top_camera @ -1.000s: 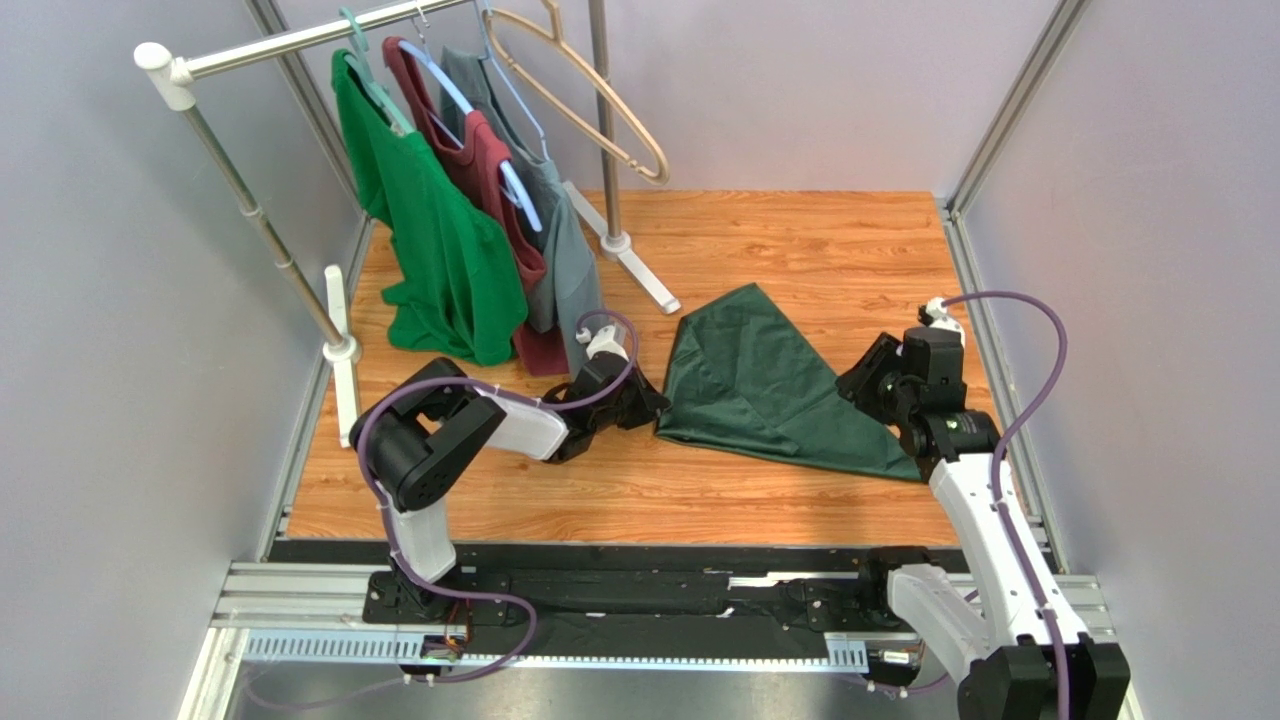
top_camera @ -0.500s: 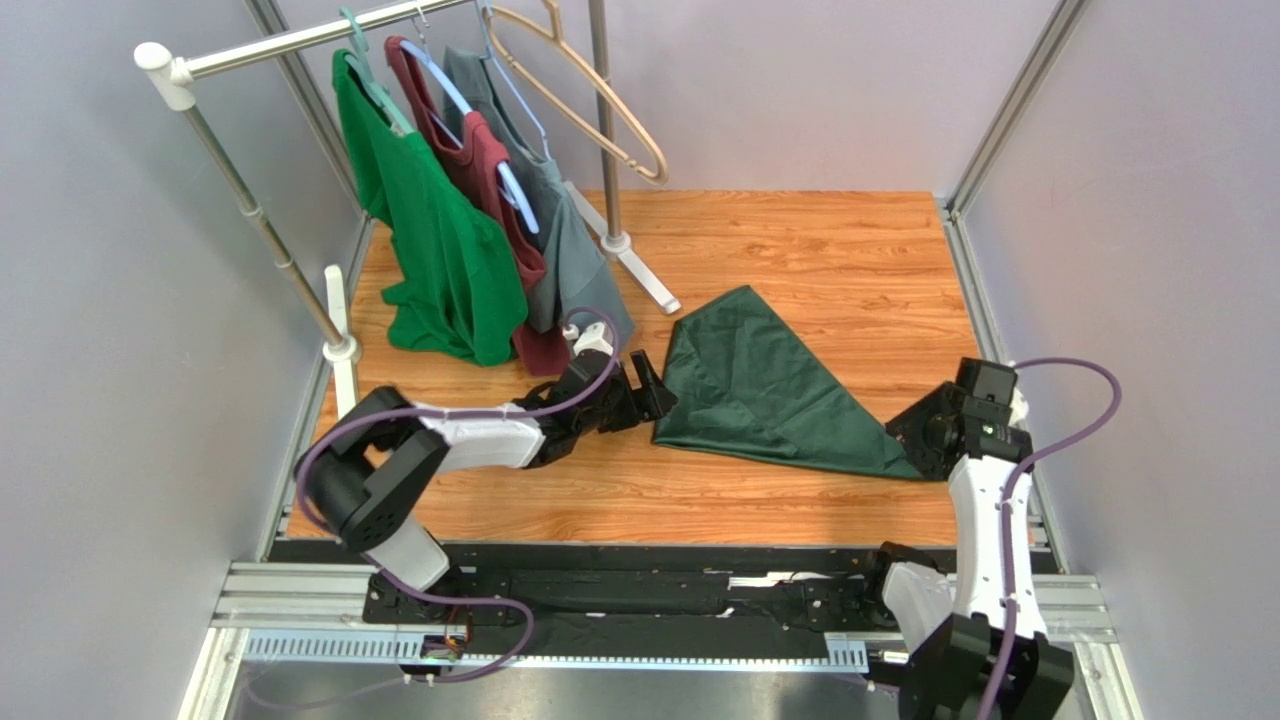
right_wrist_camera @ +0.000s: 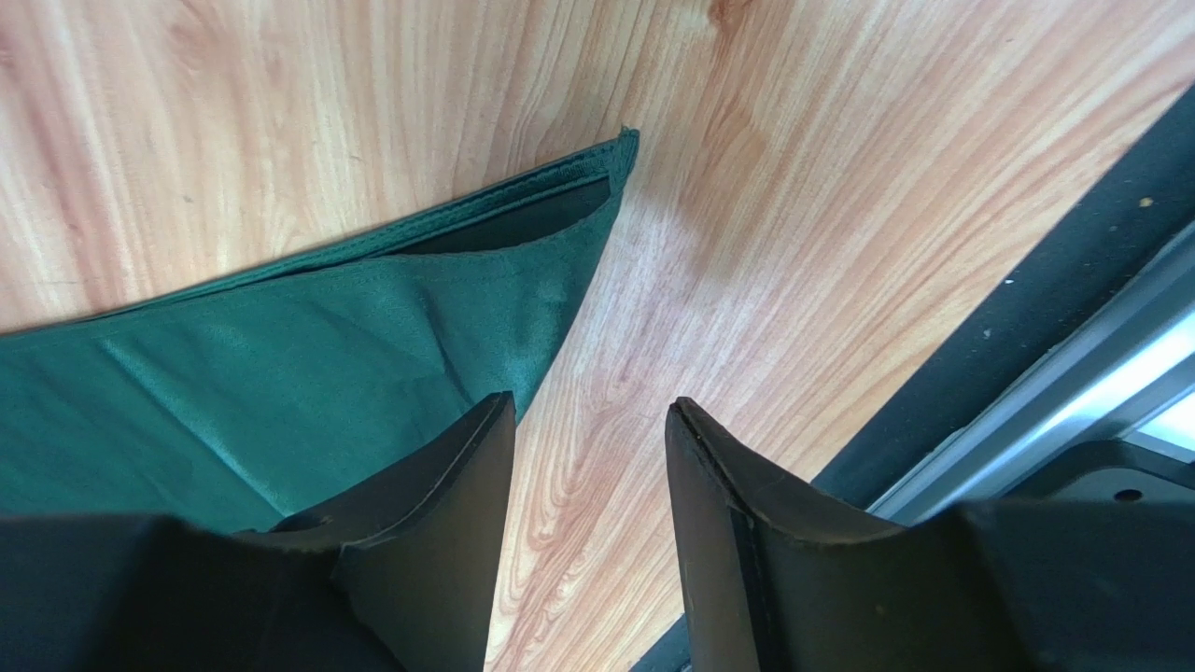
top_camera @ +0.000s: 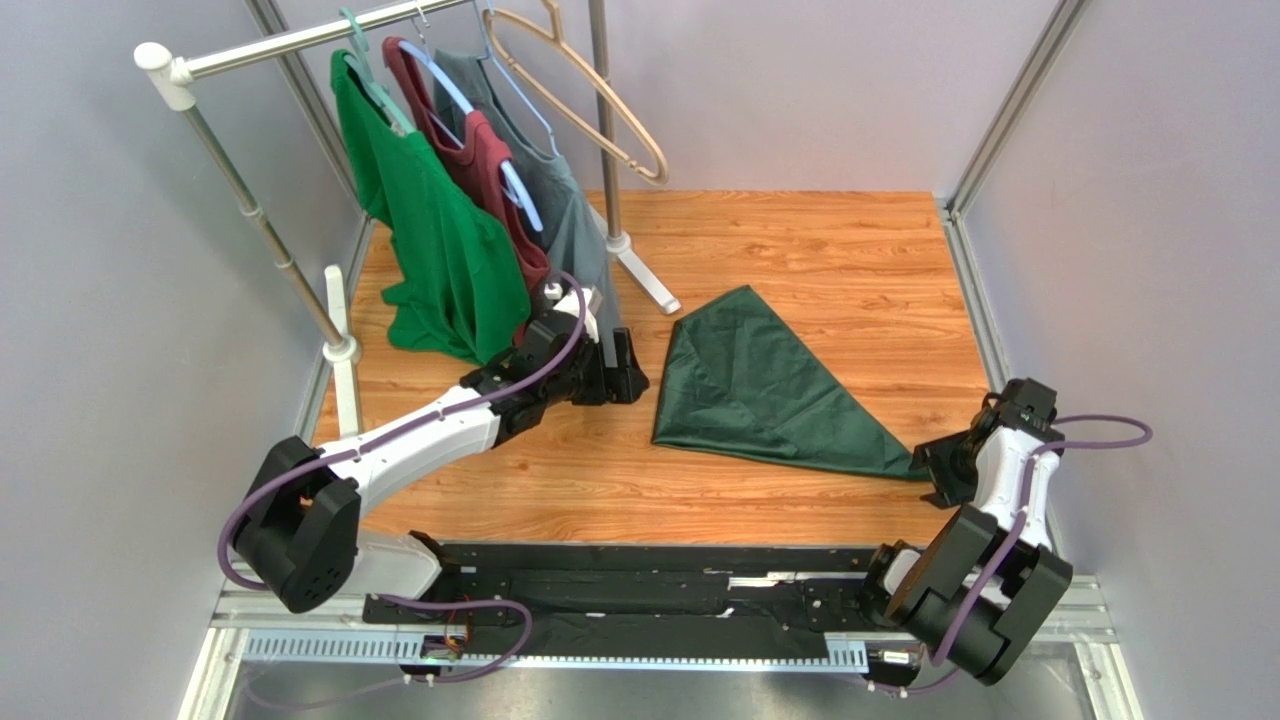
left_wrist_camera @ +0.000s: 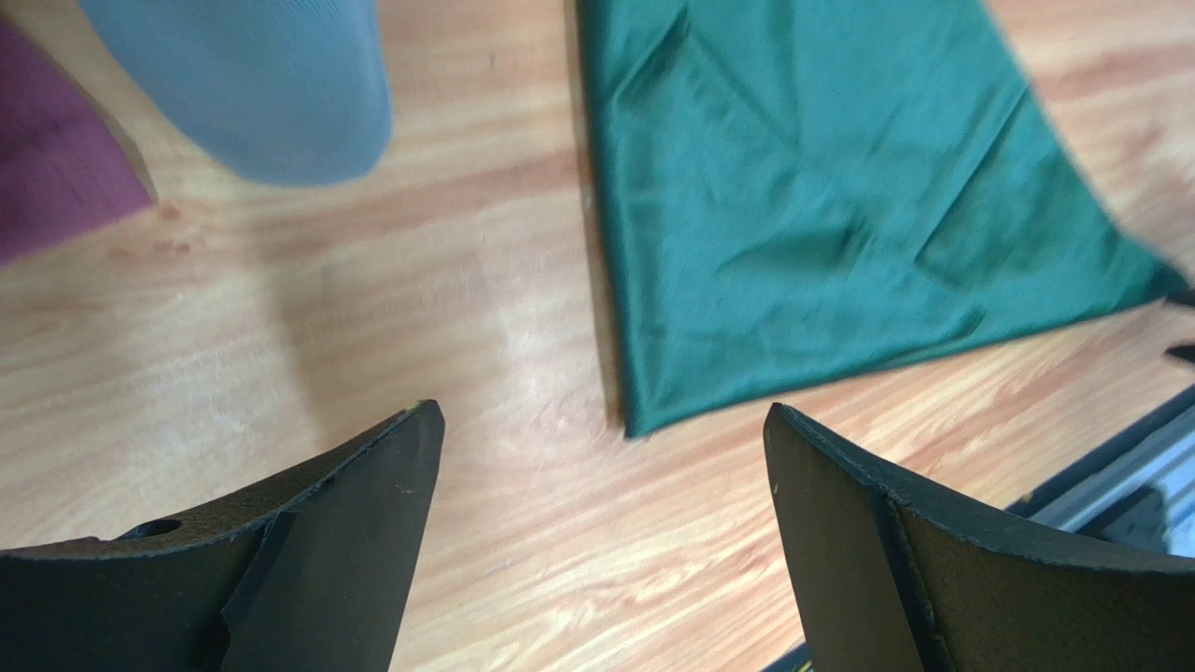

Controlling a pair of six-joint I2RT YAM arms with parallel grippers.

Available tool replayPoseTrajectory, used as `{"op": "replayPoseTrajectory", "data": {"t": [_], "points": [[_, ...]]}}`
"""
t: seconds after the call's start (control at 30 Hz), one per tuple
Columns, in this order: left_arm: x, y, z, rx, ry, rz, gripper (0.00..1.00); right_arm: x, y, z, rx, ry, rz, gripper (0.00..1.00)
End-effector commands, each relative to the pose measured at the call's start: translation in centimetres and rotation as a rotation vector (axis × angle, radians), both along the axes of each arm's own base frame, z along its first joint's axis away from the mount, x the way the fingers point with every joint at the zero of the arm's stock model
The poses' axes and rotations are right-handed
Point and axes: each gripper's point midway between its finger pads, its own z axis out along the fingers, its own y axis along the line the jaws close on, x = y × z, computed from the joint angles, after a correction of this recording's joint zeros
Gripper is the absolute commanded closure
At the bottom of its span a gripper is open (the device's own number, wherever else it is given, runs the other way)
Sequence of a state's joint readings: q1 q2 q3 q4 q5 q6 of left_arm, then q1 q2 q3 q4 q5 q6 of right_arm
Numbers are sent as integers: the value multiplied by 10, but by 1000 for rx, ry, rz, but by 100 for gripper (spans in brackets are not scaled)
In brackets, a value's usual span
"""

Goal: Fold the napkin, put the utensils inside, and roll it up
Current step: Fold the napkin

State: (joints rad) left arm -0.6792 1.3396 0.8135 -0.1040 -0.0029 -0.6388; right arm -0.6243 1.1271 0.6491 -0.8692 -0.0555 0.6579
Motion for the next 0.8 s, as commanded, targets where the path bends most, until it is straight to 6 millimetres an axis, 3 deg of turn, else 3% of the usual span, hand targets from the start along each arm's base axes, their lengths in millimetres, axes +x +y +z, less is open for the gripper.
{"op": "replayPoseTrajectory", "data": {"t": [0.0,0.17,0.47,0.77], "points": [[-11,-1,-6,53,34,-83,6,19,-12,1,-27,-64,-30,53],[-14,2,-9,38,46,-63,6,25,-17,3,-33,-76,-47,53],[-14,3,-11,53,39,-69,6,40,-26,-14,-28,-81,-42,54],[-13,1,-8,47,38,-76,6,28,-18,-33,5,-33,-78,62]]}}
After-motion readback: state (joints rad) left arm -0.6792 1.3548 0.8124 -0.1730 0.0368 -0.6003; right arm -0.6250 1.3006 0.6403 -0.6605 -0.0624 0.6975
